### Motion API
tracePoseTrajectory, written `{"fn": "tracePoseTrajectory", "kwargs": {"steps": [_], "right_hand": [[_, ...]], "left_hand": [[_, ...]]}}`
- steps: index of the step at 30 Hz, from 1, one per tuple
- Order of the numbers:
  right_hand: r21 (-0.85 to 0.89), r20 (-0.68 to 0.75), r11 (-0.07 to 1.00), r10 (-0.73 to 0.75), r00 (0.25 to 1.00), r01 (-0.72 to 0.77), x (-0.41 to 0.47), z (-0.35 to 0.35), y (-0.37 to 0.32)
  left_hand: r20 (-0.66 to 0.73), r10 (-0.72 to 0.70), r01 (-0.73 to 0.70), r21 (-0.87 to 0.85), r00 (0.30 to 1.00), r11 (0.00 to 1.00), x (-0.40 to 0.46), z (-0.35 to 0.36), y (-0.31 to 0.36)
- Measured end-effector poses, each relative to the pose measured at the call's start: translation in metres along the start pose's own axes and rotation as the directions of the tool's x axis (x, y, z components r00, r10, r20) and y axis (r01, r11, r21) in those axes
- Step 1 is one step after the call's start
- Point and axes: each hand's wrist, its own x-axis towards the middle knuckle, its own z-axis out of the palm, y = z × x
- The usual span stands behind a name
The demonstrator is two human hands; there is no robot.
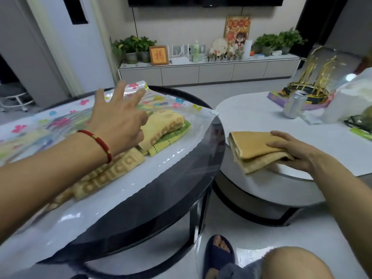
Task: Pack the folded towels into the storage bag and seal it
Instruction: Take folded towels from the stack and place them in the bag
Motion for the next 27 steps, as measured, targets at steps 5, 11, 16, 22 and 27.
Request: {"fn": "tracePoseTrajectory", "kwargs": {"steps": [5,11,16,22,27], "right_hand": [[0.085,0.278,0.996,-0.034,0.960,0.011,-0.094,0.020,-0.012],[-0.120,0.612,0.987,-0.009,0.791,0.105,-0.158,0.148,-0.015],[0.067,0.689,0.982,-0.174,0.704,0.177,-0.165,0.306,-0.020],[0.106,0.538,0.969,-0.244,0.807,0.223,-0.153,0.444,0.012],[-0.184,0.550,0.804,-0.393,0.737,0.566,-0.151,0.439,0.031]], "left_hand": [[0.055,-0.155,0.151,0.075,0.986,0.986,-0.058,-0.011,-0.043],[0.124,-0.251,0.235,0.128,0.960,0.964,-0.091,-0.031,-0.094],[0.130,-0.242,0.227,0.120,0.961,0.966,-0.087,-0.059,-0.116],[0.104,-0.236,0.228,0.087,0.966,0.970,-0.083,-0.074,-0.115],[0.066,-0.152,0.153,-0.009,0.986,0.988,-0.101,-0.056,-0.105]]}}
